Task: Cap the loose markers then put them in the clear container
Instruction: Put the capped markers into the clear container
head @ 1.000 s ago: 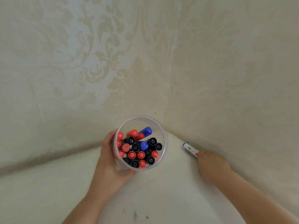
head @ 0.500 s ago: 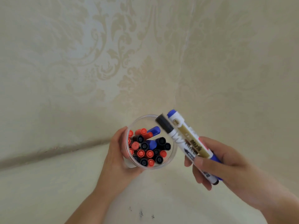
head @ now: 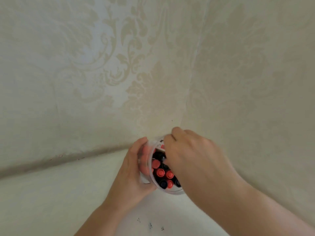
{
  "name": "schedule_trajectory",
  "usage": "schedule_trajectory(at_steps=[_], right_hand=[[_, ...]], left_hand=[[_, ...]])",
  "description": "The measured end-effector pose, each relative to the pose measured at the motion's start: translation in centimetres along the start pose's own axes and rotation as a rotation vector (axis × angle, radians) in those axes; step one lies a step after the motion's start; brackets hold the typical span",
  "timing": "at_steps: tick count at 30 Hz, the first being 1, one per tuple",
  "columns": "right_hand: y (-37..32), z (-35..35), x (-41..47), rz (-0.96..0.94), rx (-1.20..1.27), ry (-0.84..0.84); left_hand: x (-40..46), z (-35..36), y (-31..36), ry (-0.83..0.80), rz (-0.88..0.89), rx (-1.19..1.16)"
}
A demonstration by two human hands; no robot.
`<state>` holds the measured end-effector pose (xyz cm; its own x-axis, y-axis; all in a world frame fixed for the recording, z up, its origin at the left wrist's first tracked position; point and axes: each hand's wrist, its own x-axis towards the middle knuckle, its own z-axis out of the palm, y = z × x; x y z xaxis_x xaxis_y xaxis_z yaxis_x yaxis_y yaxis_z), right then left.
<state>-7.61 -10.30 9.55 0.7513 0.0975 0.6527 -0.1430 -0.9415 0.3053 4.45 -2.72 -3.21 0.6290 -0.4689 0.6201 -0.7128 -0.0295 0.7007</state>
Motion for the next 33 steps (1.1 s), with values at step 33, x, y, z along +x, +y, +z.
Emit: schedule_trajectory(at_steps=[33], right_hand=[[4.8,2.7,-3.7,0.335,0.804,0.277]], left_hand=[[0.1,-1.0,0.6,0.052,-0.123,-0.098]])
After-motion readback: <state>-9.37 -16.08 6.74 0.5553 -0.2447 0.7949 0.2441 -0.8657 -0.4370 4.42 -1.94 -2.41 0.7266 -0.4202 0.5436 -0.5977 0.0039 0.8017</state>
